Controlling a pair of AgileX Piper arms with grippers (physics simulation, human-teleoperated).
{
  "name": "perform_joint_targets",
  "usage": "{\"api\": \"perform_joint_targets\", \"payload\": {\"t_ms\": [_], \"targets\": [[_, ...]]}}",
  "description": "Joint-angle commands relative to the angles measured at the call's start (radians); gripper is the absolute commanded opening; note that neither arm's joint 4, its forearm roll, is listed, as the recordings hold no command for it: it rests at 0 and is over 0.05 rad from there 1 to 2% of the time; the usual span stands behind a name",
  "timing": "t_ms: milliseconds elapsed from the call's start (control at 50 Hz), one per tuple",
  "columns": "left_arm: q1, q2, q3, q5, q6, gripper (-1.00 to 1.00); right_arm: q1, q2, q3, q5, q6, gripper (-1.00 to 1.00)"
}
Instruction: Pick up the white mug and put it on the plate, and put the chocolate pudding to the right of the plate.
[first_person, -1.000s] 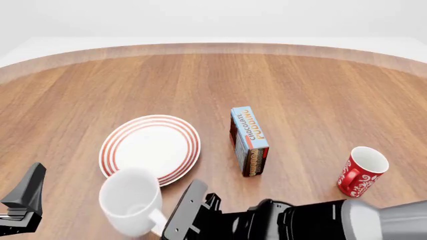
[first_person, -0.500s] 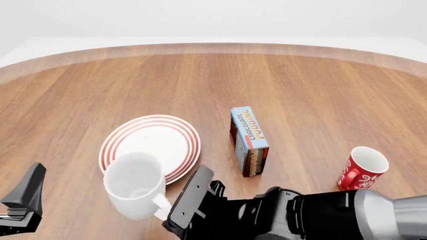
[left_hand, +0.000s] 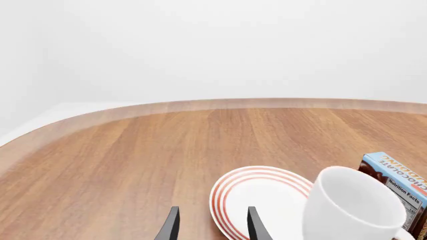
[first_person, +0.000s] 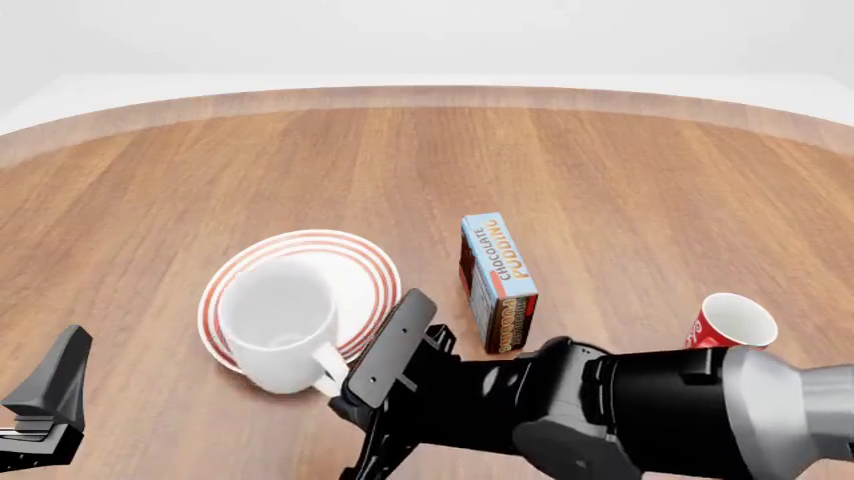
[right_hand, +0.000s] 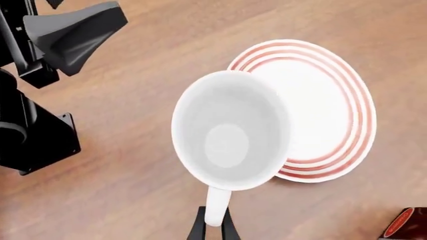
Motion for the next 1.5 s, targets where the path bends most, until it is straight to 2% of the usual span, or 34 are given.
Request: {"api": "perform_joint_targets", "payload": {"t_ms": [20, 340, 920, 1500], "targets": [[0.0, 0.0, 0.0, 0.0, 0.0, 1.0, -0.031, -0.006, -0.033, 0.008, -0.008, -1.0], [0.0, 0.0, 0.0, 0.0, 0.0, 1.0, -0.094, 0.005, -0.064, 0.01, -0.039, -1.0], [0.0, 0.0, 0.0, 0.0, 0.0, 1.0, -0.153, 0.053, -0.155, 0.026, -0.073, -1.0], [0.0, 0.0, 0.0, 0.0, 0.0, 1.0, -0.181, 0.155, -0.23, -0.007, -0.058, -1.0]]}}
